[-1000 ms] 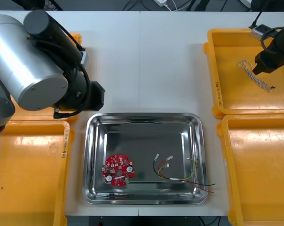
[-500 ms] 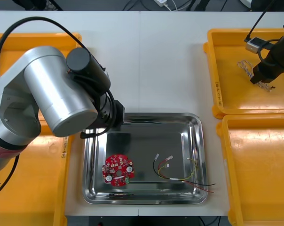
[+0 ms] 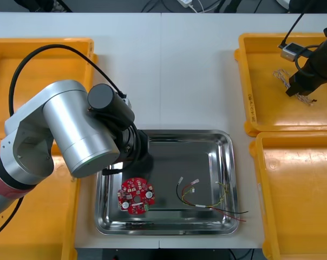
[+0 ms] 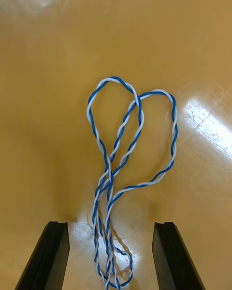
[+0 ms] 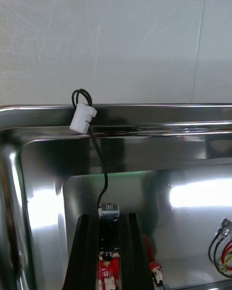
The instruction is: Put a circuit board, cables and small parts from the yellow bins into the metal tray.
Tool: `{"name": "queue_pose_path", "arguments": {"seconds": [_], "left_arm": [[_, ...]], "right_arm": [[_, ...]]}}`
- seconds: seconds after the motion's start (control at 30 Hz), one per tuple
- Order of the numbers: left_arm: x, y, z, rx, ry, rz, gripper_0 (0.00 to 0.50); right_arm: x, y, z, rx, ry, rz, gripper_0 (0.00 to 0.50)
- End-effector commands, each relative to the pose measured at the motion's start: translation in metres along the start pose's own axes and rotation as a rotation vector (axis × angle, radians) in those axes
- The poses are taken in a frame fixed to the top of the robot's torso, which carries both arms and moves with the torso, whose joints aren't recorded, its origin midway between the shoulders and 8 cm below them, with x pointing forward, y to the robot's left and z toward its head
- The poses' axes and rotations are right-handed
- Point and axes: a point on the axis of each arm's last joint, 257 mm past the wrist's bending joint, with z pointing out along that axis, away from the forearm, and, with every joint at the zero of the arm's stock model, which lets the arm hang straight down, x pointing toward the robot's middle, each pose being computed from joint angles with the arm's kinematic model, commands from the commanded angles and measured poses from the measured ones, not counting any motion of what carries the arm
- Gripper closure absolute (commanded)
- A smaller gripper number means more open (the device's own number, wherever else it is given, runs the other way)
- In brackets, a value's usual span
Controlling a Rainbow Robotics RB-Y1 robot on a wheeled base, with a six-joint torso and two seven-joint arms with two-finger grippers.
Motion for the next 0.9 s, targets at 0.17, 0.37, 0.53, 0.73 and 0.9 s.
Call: {"name": "queue_pose_path", "arguments": {"seconds": [0.17, 0.37, 0.53, 0.73, 0.9], "left_arm": [[0.011, -0.011, 0.017, 0.020, 0.021, -0.051, 0.500], [0.019, -0.006, 0.023, 0.002, 0.036, -0.045, 0.499], [0.022, -0.001, 0.026, -0.003, 0.037, -0.041, 0.500], [0.026, 0.006, 0.029, -0.017, 0.043, -0.041, 0.500], [0.027, 0.008, 0.030, -0.019, 0.041, -0.041, 0.500]], "right_arm": [[-0.027, 0.004, -0.004, 0.003, -0.064, -0.027, 0.000], [-0.024, 0.005, 0.000, 0.003, -0.063, -0.028, 0.000], [-0.021, 0.005, 0.002, 0.002, -0.057, -0.029, 0.000], [-0.011, 0.003, 0.005, 0.003, -0.044, -0.025, 0.000], [-0.007, 0.004, 0.008, 0.000, -0.037, -0.025, 0.000]]}}
